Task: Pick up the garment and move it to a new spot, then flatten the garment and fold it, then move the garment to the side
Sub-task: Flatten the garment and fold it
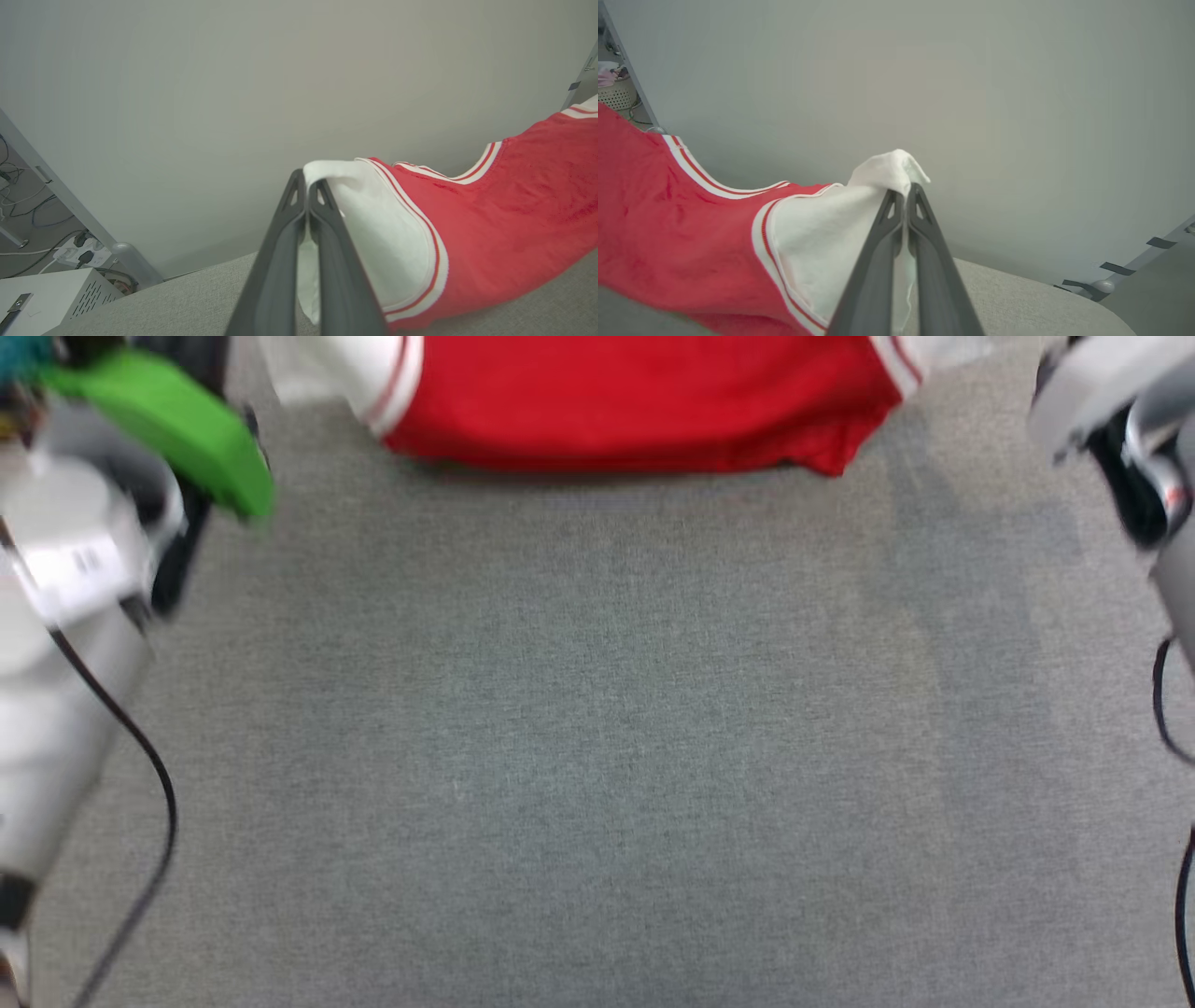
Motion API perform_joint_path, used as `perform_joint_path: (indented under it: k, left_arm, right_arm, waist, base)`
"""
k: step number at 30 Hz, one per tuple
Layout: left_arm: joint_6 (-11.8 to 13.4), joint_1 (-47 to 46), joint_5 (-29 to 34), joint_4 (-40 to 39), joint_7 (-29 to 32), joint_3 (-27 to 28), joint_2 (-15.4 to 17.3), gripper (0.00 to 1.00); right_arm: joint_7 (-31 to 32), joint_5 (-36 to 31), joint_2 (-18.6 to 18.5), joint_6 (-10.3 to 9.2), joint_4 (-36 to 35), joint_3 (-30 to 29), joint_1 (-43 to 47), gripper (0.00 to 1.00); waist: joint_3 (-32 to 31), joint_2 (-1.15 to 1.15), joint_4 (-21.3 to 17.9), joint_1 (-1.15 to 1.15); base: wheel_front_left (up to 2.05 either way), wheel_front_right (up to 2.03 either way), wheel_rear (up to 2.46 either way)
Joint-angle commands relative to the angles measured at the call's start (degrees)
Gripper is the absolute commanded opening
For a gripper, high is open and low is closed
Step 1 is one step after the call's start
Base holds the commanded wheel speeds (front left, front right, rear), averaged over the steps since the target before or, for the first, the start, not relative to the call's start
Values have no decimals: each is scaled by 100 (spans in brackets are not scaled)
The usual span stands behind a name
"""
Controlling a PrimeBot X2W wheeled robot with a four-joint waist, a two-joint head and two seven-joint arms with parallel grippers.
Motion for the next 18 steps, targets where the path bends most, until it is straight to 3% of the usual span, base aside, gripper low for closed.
perform_joint_path:
  k: [1, 12, 18]
  left_arm:
    - [104, 457, -38, -190, -32, 110, 35, 0]
    - [671, 3208, -13, -1381, -33, 625, 150, 0]
    - [807, 4299, -73, -1588, -33, 614, 125, 0]
  right_arm:
    - [-52, 104, -85, -4, -165, 14, 348, 0]
    - [-51, 725, -673, -4, -1087, 296, 2506, 0]
    - [10, 991, -1018, -4, -1474, 162, 3768, 0]
  waist:
    - [-361, 0, 73, 0]
    - [-1136, 0, 118, 0]
    - [-1461, 0, 182, 0]
  base:
    - [0, 0, 0]
    - [0, 0, 0]
    - [0, 0, 0]
